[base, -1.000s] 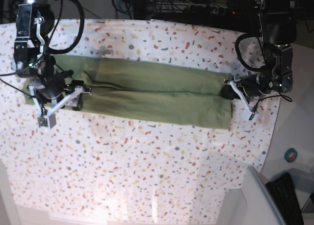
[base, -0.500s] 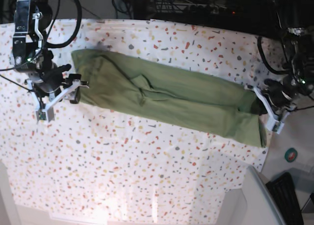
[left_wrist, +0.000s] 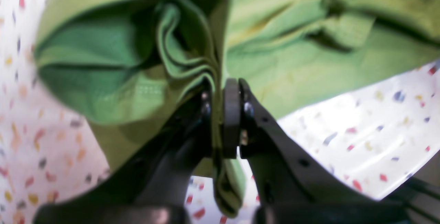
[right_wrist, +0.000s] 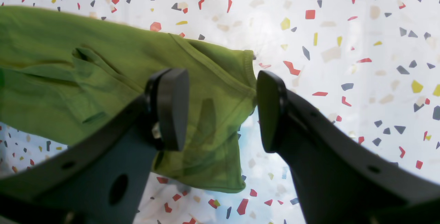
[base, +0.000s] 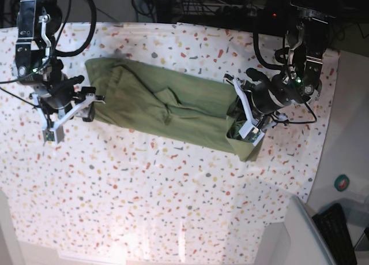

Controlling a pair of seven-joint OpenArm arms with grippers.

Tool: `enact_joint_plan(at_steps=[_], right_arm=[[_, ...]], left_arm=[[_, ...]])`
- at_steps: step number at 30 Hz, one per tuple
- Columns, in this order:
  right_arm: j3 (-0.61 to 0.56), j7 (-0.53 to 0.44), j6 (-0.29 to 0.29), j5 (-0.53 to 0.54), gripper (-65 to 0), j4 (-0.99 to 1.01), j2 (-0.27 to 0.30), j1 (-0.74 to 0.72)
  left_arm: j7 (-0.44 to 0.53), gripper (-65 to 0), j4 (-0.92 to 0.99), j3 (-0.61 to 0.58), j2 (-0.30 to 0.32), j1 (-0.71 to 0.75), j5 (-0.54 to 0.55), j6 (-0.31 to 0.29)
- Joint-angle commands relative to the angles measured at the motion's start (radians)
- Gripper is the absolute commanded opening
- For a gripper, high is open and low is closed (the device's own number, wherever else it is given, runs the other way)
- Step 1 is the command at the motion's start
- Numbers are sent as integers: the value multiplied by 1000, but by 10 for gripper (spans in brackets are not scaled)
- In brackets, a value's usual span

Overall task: Layout the t-shirt on the table in an organized manner, then fold the t-shirt properly
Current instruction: 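Fold the strip end held by the left gripper toward the right gripper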

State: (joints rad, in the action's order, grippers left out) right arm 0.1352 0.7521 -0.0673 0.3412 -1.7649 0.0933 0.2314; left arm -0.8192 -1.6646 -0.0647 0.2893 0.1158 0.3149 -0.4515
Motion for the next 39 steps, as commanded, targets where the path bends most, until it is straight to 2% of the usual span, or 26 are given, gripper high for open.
enact_joint_plan(at_steps=[1,8,15,22,39], right_arm=[[2,-18,-4,9,-344,-16,6,-7],[2,-18,-4,9,-344,-16,7,-7],[2,-18,-4,9,-344,-16,6,-10],[2,-18,-4,9,-344,-16,7,-13],[2,-18,-4,9,-344,-16,6,-14]], left_arm=[[16,-650,-9,-10,0,-21,8,-2],[14,-650,54,-77,-19,-51,8,-2],[13,-650,56,-80,-19,-67,8,-2],[-68,-650,85,-80,-37,-109,8,-2],[-68,-650,88,-80,-38,-109,10,-3]])
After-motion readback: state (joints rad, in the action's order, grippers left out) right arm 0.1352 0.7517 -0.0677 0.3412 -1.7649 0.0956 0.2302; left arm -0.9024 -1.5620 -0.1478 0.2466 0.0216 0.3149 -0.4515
